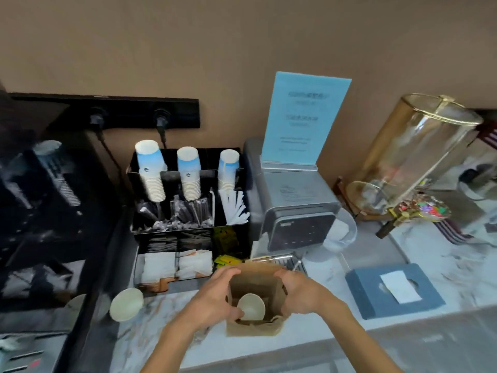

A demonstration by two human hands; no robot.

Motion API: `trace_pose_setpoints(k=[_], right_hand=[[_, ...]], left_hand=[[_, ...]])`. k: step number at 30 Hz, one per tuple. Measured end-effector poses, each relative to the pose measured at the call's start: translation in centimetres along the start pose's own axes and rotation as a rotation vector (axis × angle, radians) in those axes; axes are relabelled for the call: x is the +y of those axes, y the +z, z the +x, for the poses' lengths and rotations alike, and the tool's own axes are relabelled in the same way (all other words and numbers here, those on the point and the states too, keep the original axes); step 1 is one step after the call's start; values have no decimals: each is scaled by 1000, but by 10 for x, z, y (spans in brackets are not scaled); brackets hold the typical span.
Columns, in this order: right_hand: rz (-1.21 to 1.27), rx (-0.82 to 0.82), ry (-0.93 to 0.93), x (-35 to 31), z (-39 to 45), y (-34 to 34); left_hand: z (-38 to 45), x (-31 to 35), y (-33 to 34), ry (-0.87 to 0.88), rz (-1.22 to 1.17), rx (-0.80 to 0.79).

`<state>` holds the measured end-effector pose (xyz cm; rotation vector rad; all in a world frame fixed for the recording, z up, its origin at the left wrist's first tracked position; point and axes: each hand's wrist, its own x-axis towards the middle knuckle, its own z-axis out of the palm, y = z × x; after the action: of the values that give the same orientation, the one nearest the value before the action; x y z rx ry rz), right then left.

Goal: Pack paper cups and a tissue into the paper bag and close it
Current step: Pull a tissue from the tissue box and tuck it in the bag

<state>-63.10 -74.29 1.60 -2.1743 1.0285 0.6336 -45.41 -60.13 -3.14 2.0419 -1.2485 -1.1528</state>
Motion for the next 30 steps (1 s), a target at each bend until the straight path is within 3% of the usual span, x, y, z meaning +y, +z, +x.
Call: trace_pose_setpoints(k=[9, 14, 16, 19, 23, 26, 30], right_hand=[[126, 92, -196, 59, -8, -8], [379, 217, -318, 117, -30, -37], [450, 299, -203, 170, -25, -56], [515, 469, 170, 267, -9, -79], [469, 409, 556, 354, 12, -75], [304, 327, 546, 384, 26, -60], [392, 321, 550, 391, 39, -56]], left_hand=[[4, 34, 26, 5, 23, 130], [2, 33, 33, -6, -23, 182], [3, 33, 38, 7, -12, 194], [2, 33, 48, 11, -53, 206], [1, 33, 52, 6, -80, 215], [1, 31, 53, 6, -92, 221], [3, 30, 55, -11, -75, 227]])
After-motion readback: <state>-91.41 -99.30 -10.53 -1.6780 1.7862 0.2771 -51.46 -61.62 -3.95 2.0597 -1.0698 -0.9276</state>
